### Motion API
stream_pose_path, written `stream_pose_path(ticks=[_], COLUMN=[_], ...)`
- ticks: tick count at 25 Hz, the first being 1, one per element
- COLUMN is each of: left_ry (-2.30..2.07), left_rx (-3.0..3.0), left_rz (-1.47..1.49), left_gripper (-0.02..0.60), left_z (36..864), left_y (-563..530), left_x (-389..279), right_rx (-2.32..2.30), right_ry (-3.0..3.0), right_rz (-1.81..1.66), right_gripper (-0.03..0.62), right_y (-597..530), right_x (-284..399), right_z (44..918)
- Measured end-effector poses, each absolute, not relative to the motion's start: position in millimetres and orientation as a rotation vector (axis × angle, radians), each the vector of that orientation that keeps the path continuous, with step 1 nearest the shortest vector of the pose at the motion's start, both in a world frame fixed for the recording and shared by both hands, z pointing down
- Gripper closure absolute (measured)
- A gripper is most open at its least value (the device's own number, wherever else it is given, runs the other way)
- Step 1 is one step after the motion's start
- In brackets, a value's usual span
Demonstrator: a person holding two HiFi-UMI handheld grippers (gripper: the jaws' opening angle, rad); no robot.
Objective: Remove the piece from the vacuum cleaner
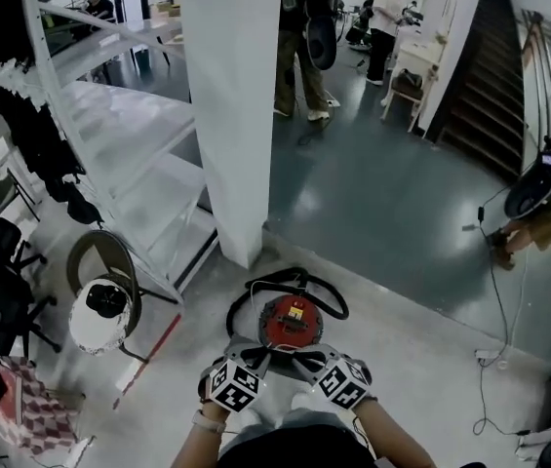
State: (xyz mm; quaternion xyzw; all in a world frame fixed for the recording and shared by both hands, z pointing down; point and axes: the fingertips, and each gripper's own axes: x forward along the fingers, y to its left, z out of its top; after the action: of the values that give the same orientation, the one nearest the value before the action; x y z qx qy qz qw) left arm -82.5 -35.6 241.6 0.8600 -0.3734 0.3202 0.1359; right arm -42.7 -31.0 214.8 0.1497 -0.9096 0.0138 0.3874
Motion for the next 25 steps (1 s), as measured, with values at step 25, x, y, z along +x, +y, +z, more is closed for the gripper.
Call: stream_pose_path(ticks=[25], left_ry=[-1.266], left_rx=[2.673], left_rz=[0.823], left_gripper=[0.534], left_z=[103.3], left_y=[-85.2], left_x=[-79.5], right_rx=[0.552], right_ry=[-2.423], right_rz=[-0.160], right_gripper=[0.556], right_y=[-71.0], right_x=[-34.6], right_z=[79.4])
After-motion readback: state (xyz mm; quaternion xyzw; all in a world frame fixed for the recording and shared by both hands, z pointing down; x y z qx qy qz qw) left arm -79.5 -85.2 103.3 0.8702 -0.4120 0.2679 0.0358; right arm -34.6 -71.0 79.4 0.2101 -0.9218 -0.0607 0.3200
